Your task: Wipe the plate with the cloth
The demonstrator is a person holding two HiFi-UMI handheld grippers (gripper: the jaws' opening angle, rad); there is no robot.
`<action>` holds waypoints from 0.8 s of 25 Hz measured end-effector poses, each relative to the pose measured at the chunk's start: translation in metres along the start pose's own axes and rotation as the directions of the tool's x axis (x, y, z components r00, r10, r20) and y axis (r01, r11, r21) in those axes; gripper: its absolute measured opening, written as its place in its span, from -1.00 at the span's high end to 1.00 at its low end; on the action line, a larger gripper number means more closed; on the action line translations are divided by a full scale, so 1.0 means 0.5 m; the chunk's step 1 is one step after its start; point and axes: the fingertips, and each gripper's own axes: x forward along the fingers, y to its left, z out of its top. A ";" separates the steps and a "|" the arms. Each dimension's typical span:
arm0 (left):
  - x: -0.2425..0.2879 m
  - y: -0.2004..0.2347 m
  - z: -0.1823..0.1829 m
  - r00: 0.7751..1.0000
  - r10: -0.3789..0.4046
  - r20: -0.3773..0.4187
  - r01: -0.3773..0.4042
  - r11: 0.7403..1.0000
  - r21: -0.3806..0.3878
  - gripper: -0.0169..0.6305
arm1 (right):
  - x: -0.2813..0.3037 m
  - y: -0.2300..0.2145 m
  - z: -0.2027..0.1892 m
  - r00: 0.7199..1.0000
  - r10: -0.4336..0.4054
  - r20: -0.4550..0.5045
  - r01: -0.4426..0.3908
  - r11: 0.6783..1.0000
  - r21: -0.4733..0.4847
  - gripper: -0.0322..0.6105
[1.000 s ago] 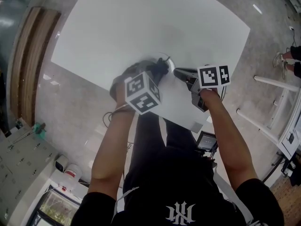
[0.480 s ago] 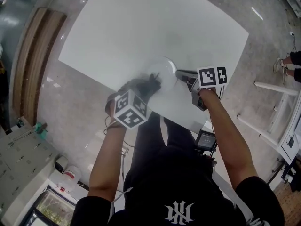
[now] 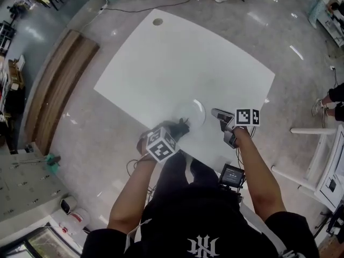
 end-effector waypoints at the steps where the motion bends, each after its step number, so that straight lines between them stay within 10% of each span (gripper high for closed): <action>1: -0.020 -0.009 0.005 0.999 -0.007 0.041 0.009 0.999 -0.047 0.79 | -0.021 0.019 0.001 0.999 0.034 0.029 -0.034 0.999 -0.021 0.84; 4: -0.094 -0.035 0.036 0.966 -0.024 0.257 0.083 0.972 -0.221 0.79 | -0.105 0.122 -0.001 0.969 0.213 0.126 -0.194 0.970 -0.146 0.84; 9: -0.219 -0.104 0.092 0.808 0.031 0.588 0.242 0.893 -0.380 0.79 | -0.274 0.295 -0.052 0.845 0.500 0.187 -0.407 0.831 -0.379 0.87; 14: -0.291 -0.167 0.110 0.707 0.098 0.701 0.322 0.837 -0.442 0.79 | -0.347 0.394 -0.117 0.792 0.599 0.114 -0.442 0.692 -0.570 0.89; 20: -0.343 -0.238 0.121 0.640 0.081 0.764 0.357 0.849 -0.389 0.79 | -0.348 0.451 -0.173 0.740 0.671 0.039 -0.500 0.588 -0.636 0.89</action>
